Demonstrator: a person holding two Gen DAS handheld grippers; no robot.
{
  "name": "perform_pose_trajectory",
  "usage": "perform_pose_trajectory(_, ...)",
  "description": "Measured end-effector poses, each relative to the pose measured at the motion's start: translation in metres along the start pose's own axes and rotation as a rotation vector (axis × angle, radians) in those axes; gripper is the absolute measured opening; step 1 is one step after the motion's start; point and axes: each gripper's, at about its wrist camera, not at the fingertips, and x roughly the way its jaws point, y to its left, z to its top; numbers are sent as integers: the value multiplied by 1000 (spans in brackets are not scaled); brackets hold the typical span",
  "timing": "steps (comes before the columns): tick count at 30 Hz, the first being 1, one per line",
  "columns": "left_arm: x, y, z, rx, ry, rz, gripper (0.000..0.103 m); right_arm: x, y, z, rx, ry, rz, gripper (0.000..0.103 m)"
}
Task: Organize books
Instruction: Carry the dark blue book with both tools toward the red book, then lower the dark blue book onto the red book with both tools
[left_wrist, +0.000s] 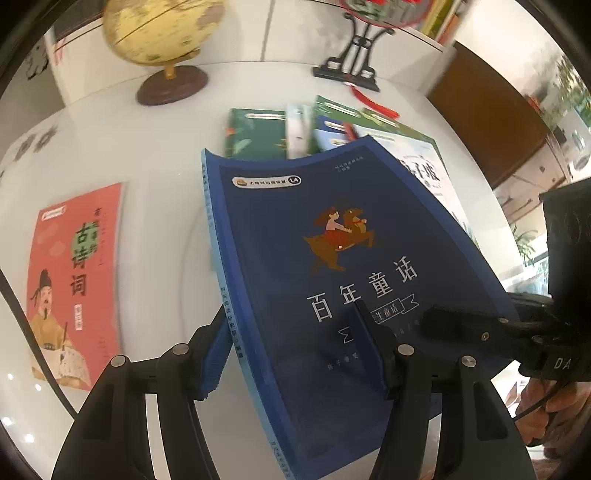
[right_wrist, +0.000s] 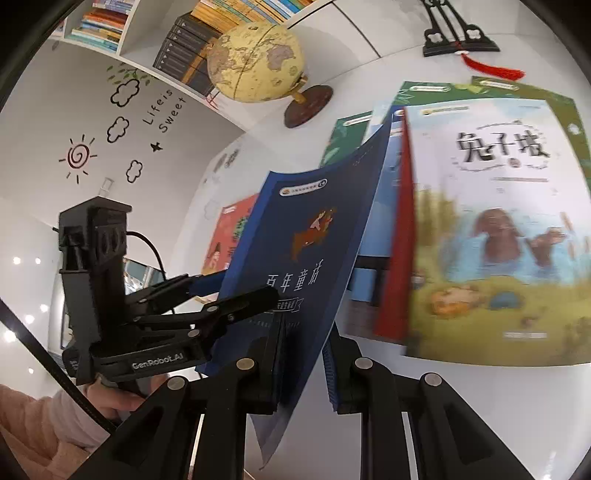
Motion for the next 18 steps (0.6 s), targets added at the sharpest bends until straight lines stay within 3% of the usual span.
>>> perform_pose_trajectory(18,-37,149,-4,-147,-80,42,58,108,106,23,-110,14,48,20)
